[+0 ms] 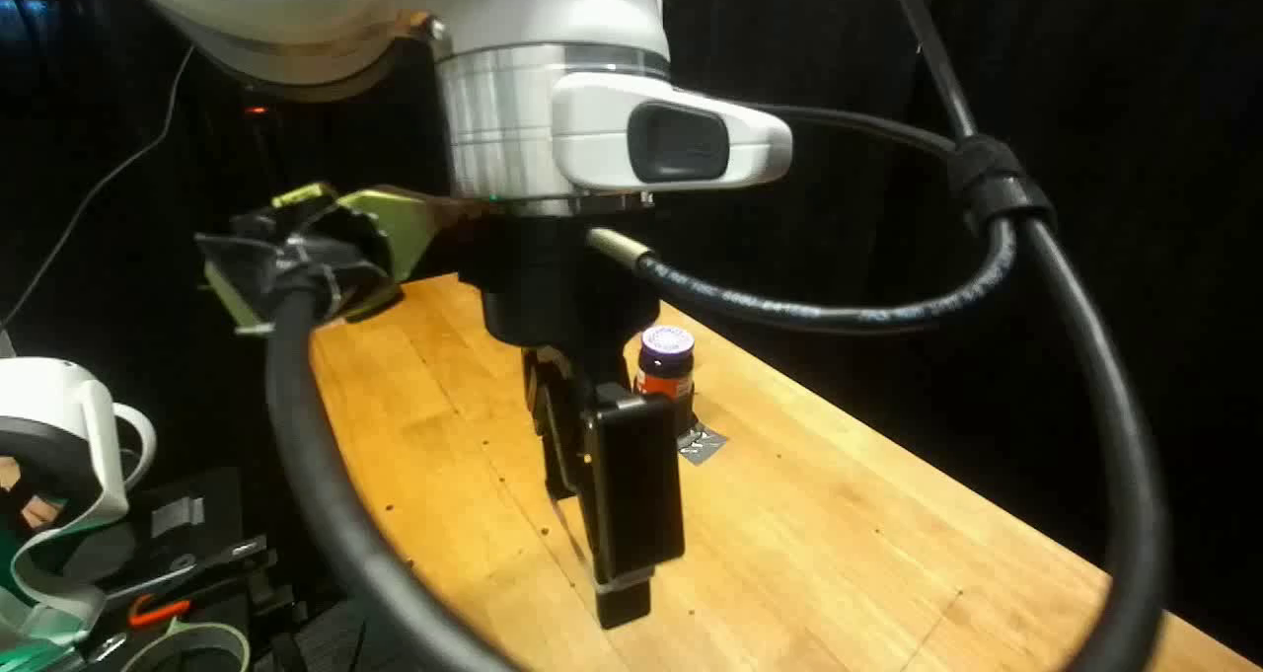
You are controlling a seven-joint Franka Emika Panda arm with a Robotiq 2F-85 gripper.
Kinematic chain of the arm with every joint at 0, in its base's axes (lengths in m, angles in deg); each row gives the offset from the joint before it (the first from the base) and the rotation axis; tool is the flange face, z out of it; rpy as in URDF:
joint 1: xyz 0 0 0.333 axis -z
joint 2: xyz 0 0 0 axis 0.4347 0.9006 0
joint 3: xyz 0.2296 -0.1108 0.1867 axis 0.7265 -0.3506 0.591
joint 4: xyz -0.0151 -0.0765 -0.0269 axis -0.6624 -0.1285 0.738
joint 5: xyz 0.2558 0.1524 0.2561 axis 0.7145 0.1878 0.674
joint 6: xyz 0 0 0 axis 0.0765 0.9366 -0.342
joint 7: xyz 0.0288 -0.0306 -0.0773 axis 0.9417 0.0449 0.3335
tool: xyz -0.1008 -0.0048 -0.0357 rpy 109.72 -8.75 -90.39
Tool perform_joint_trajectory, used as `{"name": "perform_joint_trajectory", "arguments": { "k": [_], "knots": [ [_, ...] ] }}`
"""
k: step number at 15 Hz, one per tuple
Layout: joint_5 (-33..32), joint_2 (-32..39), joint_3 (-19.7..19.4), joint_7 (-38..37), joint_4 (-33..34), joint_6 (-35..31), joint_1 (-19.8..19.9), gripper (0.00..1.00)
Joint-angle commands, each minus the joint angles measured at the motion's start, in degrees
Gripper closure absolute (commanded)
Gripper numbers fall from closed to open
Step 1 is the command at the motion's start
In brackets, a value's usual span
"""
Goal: Put the rubber band on the cup
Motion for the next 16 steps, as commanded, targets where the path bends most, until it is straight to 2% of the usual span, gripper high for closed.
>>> {"name": "perform_joint_trajectory", "arguments": {
  "k": [1,6,13,16],
  "knots": [
    [-0.4,0.0,-1.1,-0.3,0.2,0.2,-1.1,0.00],
    [-0.4,-0.1,-1.1,-0.3,0.5,0.2,-1.1,0.00],
    [15.5,13.5,4.5,4.6,15.3,3.2,-14.0,0.00],
    [17.4,22.5,7.5,3.2,24.3,4.8,-17.5,0.00]
  ]
}}
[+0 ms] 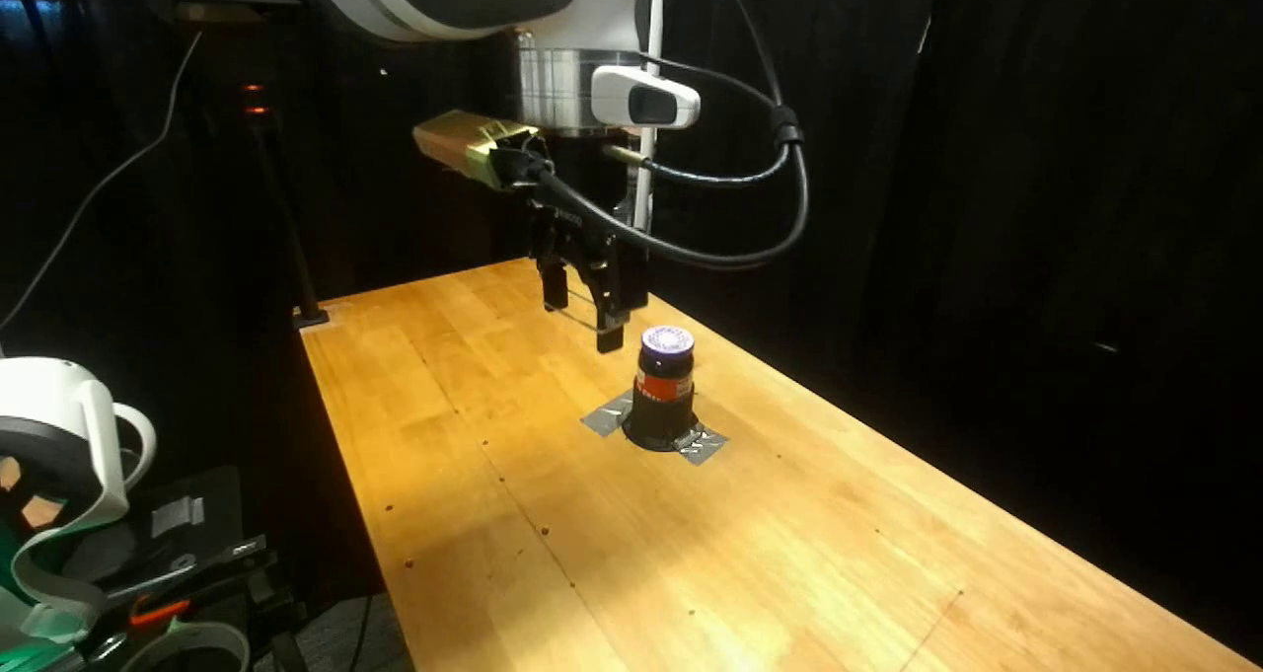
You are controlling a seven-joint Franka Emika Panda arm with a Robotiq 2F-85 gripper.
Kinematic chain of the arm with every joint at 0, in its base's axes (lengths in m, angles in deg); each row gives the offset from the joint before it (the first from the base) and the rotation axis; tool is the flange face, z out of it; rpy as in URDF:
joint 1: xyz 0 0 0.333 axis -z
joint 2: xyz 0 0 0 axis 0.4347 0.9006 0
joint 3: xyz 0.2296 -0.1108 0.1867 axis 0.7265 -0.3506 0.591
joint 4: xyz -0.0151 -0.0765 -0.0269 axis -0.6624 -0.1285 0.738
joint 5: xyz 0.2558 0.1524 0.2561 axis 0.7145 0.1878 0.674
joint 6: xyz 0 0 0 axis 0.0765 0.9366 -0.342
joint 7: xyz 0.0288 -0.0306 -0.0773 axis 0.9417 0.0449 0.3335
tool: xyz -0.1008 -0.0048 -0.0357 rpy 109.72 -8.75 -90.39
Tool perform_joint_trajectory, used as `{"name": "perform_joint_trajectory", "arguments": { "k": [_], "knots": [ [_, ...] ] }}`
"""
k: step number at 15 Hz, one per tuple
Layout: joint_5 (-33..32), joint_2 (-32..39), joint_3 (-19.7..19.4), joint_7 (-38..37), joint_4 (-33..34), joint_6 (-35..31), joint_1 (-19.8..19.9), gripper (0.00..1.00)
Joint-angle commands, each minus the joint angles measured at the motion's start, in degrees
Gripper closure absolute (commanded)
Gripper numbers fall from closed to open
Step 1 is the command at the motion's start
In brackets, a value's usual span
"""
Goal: Put the rubber band on the cup
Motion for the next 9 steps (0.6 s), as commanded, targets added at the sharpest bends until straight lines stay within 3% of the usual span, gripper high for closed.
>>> {"name": "perform_joint_trajectory", "arguments": {
  "k": [1,5,9],
  "knots": [
    [1.6,12.7,2.3,-0.5,13.7,3.2,-3.2,0.00],
    [-1.3,25.3,2.5,-5.5,26.1,-0.5,-6.2,0.00],
    [-4.3,34.2,0.3,-6.2,37.0,0.7,-7.8,0.00]
  ]
}}
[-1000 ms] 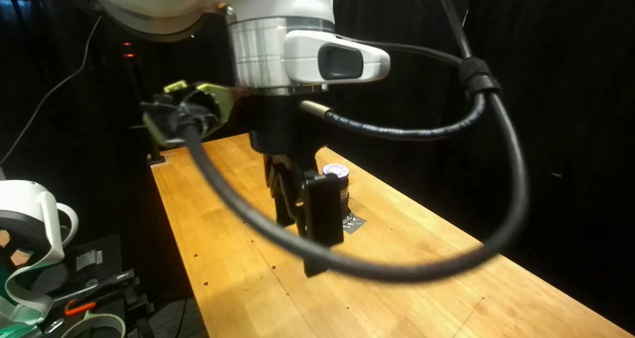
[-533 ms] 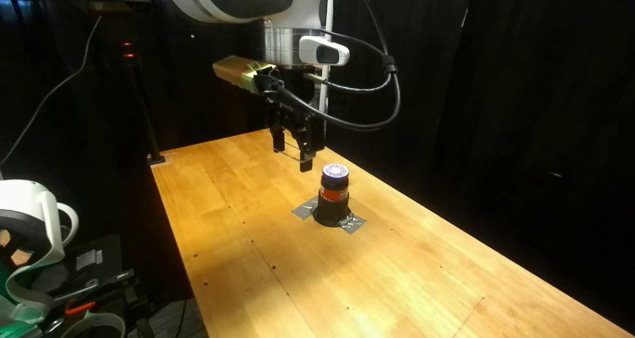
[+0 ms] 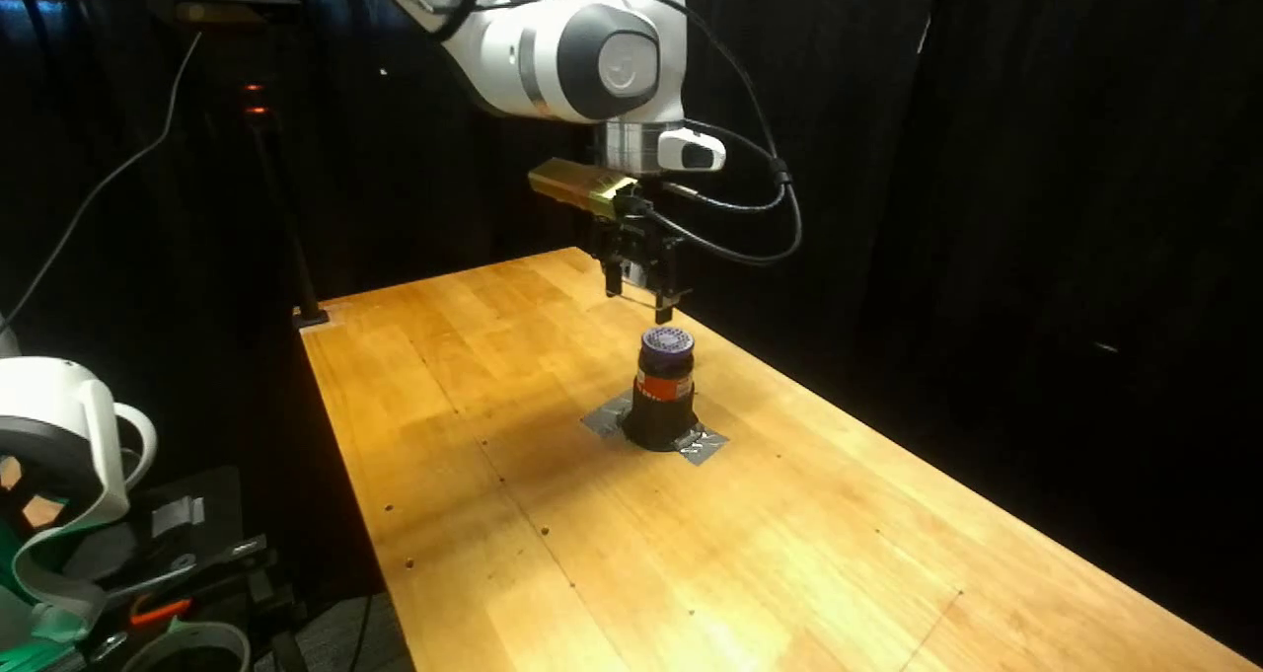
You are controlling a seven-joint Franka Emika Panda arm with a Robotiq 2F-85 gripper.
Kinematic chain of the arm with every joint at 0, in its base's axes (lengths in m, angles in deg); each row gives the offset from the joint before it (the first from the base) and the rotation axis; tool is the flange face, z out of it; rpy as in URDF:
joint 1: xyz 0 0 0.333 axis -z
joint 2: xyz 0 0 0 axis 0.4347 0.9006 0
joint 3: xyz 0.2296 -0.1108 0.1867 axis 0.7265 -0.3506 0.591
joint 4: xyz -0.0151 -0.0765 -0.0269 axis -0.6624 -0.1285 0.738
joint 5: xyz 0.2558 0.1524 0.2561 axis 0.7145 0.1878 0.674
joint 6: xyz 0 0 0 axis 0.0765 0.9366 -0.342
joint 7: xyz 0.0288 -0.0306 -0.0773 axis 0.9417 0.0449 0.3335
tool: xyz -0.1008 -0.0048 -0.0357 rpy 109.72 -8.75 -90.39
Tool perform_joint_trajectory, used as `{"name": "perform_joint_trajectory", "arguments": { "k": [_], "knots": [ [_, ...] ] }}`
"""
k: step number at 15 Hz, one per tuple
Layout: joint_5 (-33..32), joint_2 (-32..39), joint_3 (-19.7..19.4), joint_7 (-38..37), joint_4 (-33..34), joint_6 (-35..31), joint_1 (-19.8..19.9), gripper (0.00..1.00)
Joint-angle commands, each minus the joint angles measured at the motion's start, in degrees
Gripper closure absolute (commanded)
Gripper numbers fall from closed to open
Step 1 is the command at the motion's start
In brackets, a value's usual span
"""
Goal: Put the rubber band on the cup
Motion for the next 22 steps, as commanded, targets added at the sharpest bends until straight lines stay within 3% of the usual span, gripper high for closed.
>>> {"name": "perform_joint_trajectory", "arguments": {
  "k": [1,10,22],
  "knots": [
    [-1.4,8.8,-2.0,0.3,12.4,2.9,-1.0,0.00],
    [3.3,19.2,-1.7,6.9,25.7,12.6,2.0,0.00],
    [10.1,22.5,0.6,15.9,28.3,19.5,5.2,0.00]
  ]
}}
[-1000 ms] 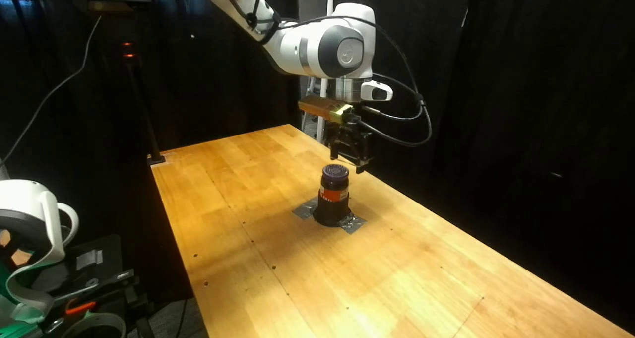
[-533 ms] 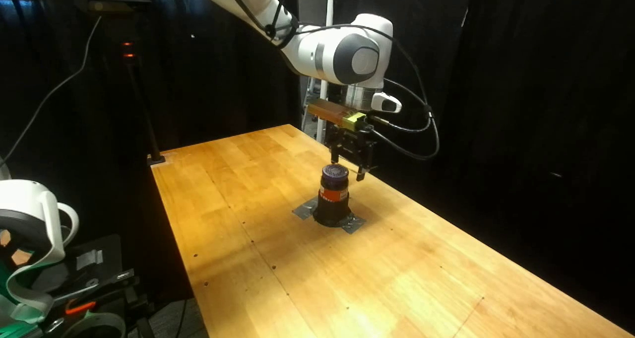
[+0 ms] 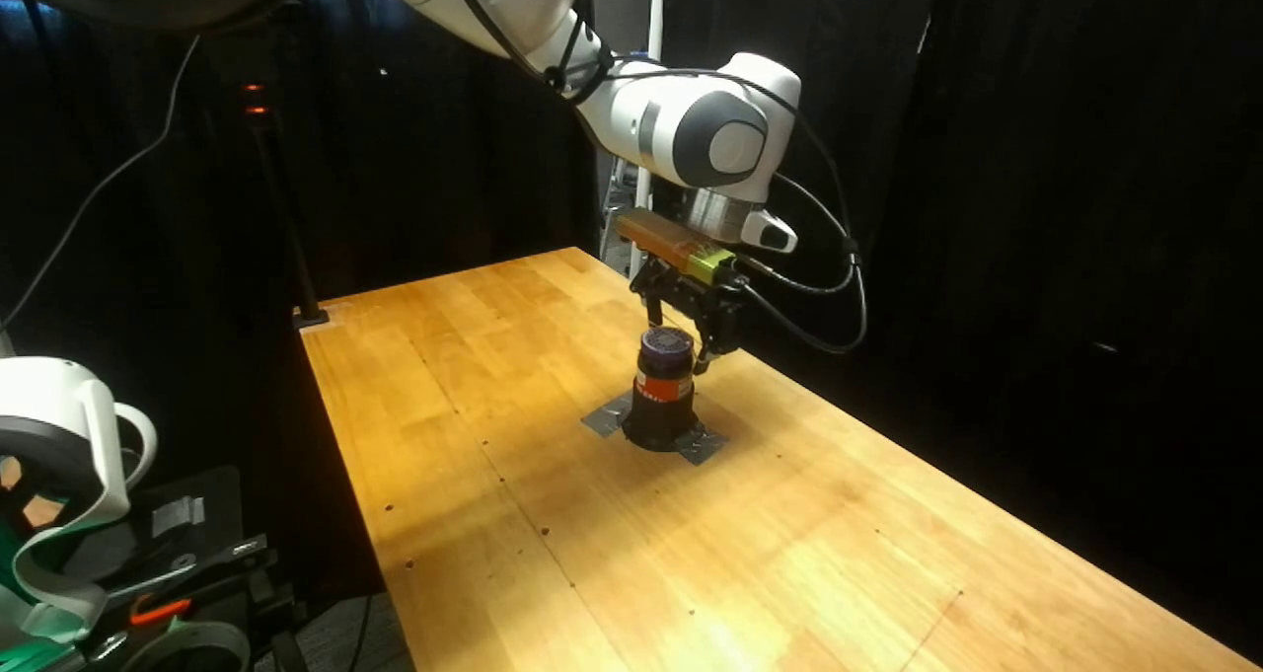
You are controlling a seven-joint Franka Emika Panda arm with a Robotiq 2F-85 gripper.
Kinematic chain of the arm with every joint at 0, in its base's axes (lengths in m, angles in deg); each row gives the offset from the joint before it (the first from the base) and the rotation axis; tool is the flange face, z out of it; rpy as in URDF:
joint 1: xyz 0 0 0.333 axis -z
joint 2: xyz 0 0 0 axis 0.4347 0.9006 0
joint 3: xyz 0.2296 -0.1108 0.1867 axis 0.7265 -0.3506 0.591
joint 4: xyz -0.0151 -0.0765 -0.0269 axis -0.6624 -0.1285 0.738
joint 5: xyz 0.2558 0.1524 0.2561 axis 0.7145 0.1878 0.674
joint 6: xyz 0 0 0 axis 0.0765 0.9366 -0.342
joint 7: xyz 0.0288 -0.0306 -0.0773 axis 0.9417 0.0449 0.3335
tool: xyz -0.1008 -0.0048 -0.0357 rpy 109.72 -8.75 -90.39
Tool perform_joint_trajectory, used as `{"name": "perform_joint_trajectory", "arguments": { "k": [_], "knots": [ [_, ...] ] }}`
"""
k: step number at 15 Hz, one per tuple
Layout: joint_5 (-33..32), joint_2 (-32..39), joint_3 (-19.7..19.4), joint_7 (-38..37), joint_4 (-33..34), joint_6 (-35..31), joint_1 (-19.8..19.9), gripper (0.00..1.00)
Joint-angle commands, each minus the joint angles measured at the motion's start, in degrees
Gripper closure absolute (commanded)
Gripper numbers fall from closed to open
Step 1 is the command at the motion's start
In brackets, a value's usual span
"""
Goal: Put the rubber band on the cup
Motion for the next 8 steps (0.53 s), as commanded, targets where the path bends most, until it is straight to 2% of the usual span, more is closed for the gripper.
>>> {"name": "perform_joint_trajectory", "arguments": {
  "k": [1,6,8],
  "knots": [
    [1.9,1.5,0.8,2.8,1.9,3.0,1.3,0.00],
    [2.5,0.6,1.0,4.4,0.9,4.3,1.6,0.00],
    [2.6,0.3,0.7,3.6,-0.1,1.6,1.4,0.00]
  ]
}}
